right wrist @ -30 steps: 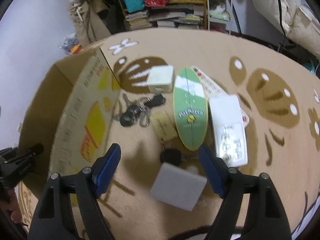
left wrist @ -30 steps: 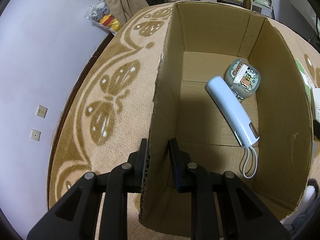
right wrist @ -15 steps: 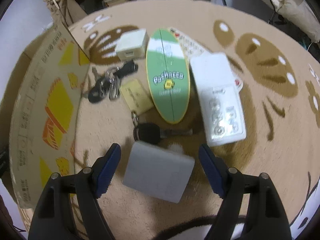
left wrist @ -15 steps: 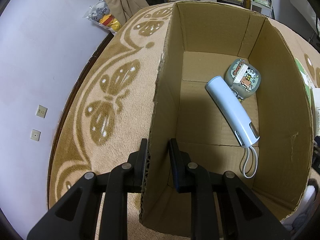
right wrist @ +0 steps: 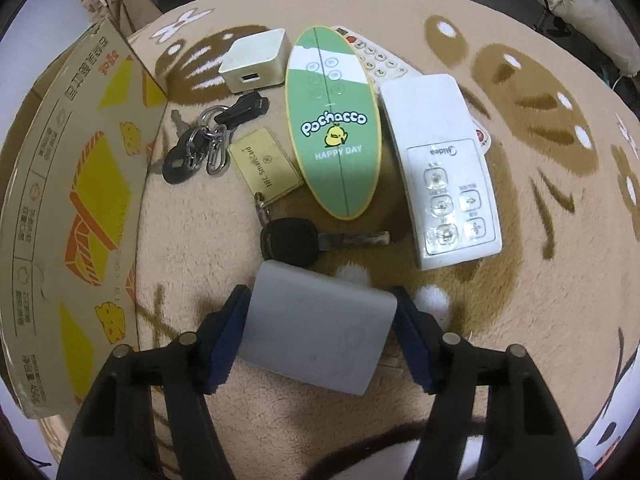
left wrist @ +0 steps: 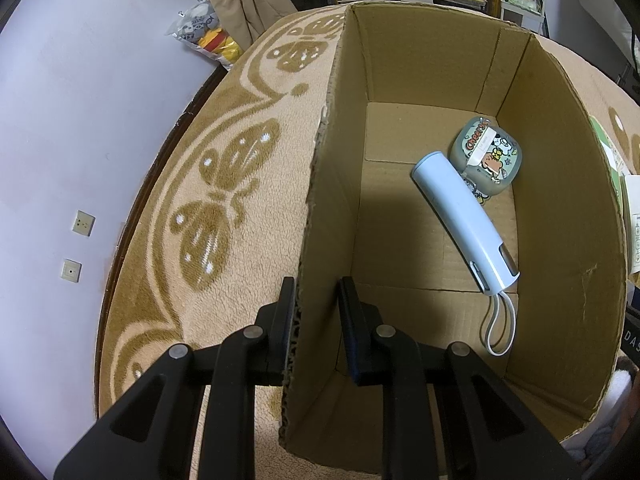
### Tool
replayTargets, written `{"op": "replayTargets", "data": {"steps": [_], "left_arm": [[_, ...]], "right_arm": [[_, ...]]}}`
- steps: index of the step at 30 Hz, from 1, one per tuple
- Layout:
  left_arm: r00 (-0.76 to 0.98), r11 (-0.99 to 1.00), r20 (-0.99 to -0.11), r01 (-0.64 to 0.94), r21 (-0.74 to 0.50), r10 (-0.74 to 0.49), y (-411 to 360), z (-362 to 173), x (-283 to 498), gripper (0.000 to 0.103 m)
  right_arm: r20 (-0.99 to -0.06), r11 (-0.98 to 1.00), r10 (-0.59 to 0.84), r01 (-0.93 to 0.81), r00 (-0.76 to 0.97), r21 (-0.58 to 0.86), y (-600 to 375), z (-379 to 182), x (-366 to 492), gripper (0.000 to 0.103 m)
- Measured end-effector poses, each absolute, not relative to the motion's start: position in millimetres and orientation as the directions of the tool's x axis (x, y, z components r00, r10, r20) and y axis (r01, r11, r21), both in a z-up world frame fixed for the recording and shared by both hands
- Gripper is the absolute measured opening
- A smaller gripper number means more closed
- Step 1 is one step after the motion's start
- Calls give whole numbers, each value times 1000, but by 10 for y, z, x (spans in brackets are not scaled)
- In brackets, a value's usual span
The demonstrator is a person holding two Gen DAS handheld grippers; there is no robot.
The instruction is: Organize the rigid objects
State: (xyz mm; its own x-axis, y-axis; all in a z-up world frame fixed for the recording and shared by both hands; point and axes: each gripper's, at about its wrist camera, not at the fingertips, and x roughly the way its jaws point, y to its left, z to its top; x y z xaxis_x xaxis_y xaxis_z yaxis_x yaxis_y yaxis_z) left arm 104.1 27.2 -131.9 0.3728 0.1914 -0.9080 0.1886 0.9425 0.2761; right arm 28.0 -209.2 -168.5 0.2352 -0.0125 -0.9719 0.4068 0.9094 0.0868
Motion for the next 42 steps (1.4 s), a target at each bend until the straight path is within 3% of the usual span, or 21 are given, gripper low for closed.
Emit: {"op": "replayTargets", "data": {"steps": [18,33,42], "left_arm": [[371,938,-907,193,287,201,259,-1328,1031,21],[366,940,-909,189,283,200,255,-1341,1033,21],[367,937,-907,191,292,208,234,-1356,1028,21]], "right_arm": [[-926,941,33,301,375,156,-1740,-1387,421,69],[-799,953,46,214,599,215,-1772,-926,675,69],[-687,978,49,105,725,180,-1484,-660,770,67]]}}
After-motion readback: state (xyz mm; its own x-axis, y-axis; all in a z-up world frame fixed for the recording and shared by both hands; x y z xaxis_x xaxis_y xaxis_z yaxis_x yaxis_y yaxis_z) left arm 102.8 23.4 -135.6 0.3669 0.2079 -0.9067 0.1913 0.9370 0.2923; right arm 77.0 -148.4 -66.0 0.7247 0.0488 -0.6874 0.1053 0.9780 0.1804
